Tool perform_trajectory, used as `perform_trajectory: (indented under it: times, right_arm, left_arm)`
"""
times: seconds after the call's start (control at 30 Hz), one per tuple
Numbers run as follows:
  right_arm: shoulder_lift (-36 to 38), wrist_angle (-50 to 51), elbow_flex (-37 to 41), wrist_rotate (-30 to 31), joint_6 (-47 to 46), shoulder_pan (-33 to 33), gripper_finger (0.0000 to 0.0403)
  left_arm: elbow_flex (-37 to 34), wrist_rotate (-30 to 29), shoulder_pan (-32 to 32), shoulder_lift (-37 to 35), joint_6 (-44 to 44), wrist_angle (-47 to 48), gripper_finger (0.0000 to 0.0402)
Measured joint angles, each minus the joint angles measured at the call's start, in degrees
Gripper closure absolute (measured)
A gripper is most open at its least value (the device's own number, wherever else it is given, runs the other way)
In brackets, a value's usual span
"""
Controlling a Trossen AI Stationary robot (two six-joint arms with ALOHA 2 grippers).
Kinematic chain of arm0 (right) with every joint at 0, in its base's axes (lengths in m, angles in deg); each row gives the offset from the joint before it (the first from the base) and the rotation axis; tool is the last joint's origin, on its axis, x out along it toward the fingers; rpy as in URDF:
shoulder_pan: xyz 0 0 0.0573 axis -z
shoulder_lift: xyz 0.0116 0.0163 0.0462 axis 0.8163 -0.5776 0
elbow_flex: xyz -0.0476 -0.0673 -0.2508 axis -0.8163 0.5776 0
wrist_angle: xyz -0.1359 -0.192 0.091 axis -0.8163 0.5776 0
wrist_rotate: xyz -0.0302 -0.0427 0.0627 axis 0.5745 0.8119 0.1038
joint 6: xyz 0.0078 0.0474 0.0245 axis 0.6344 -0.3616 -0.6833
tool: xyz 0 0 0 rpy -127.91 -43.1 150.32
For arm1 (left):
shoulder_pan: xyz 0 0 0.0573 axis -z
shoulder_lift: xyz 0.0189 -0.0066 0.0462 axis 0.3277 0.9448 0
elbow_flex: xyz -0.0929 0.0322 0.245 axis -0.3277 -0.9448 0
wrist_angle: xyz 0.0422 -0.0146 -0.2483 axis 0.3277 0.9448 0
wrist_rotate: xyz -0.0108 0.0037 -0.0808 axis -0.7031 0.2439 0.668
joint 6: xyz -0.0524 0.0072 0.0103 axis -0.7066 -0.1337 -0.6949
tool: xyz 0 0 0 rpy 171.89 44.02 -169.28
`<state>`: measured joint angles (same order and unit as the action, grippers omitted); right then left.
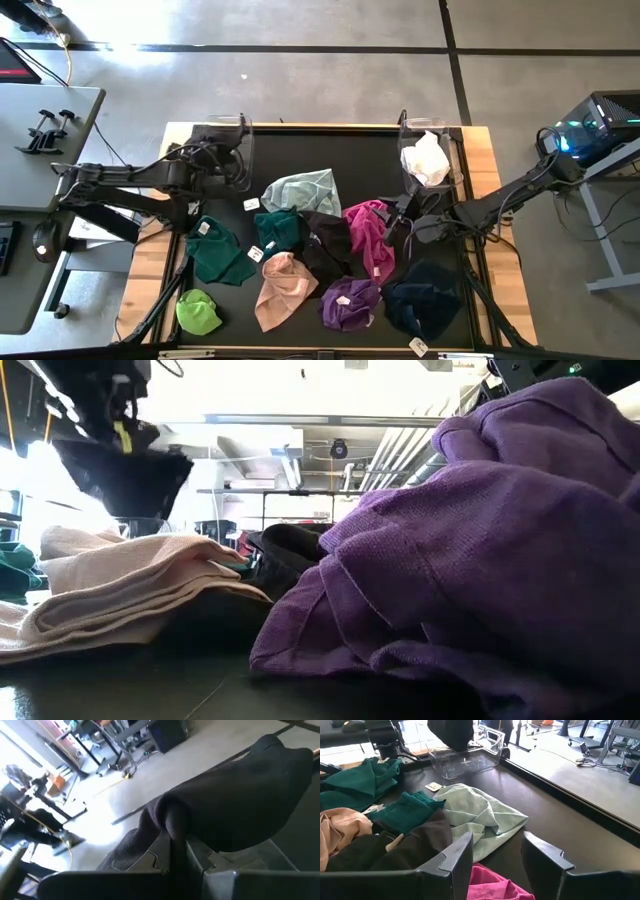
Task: Sort towels by color in basket
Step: Put the top black microfiber cloth into the left transparent bin
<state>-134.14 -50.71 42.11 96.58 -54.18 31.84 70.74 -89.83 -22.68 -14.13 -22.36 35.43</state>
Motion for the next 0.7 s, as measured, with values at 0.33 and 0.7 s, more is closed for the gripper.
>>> perform_trajectory:
  times: [0.33, 0.7]
  right_arm:
    - [0.00, -0.31, 0.00, -0.02, -1.20, 0.00, 0.0244]
    - [0.00, -0.68, -0.02, -0.68, -2.32, 0.00, 0.0244]
  left_arm:
    - [-1.34, 5.75, -2.05, 0.00, 9.67, -13.87, 0.0298]
    - [-0.96, 14.04, -16.00, -0.15, 17.19, -15.69, 0.0208]
